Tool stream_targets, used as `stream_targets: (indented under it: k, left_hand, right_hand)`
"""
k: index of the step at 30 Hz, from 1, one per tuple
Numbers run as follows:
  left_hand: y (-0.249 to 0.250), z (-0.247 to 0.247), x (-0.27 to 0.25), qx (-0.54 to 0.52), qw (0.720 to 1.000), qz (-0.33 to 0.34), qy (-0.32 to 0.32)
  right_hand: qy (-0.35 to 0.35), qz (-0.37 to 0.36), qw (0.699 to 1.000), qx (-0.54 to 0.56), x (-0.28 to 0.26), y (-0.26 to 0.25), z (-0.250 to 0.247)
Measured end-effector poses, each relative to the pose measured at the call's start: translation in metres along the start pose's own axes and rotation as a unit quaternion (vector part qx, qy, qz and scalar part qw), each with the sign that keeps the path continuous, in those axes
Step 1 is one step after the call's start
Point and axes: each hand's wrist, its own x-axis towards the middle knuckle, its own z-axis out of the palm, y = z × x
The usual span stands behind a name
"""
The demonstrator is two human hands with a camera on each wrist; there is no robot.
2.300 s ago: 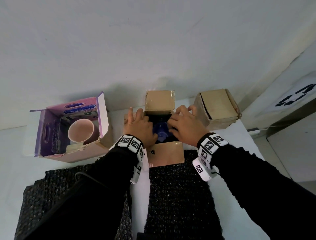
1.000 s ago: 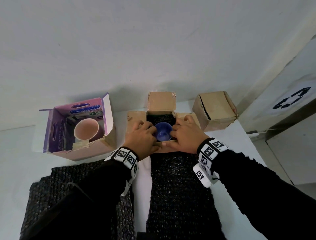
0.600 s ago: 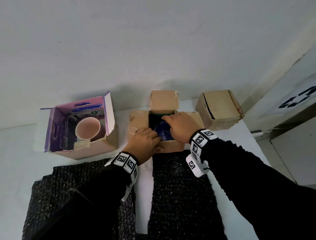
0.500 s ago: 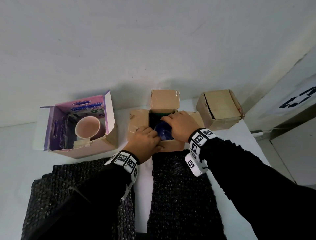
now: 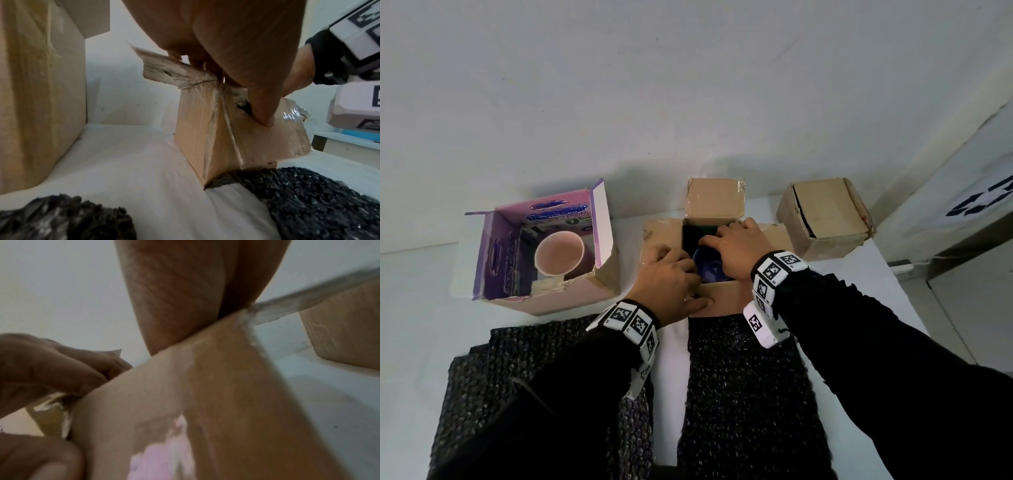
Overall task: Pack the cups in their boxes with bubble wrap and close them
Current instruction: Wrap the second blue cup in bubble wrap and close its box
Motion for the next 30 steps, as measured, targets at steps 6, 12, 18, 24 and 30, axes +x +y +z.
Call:
stream_targets:
  k: [6,12,18,24,30]
  left_hand:
    - [-0.003,-0.008,0.009,0.029,0.996,-0.011,-0.078]
    - [-0.001,-0.001,0.007,-0.009,0.999,-0.023,-0.038]
    - [0.000,0.004,0.004,-0.037,0.999,-0.035,0.004]
    - [0.000,0.008,0.002,-0.048,0.998,-0.032,0.021]
    - [-0.001,0.010,0.001,-0.059,0.997,-0.033,0.027]
  right_hand:
    - [0.027,0.037,0.999,0.029,-0.001,-0.006,0.004]
    - [0.034,0.033,0.998,0.048,-0.003,-0.005,0.004]
    - [0.033,0.022,0.999,0.012,0.001,-0.005,0.009]
    - [0.055,-0.022,0.998,0.022,0.003,-0.005,0.005]
    - [0.043,-0.065,0.993,0.087,0.012,-0.006,0.007]
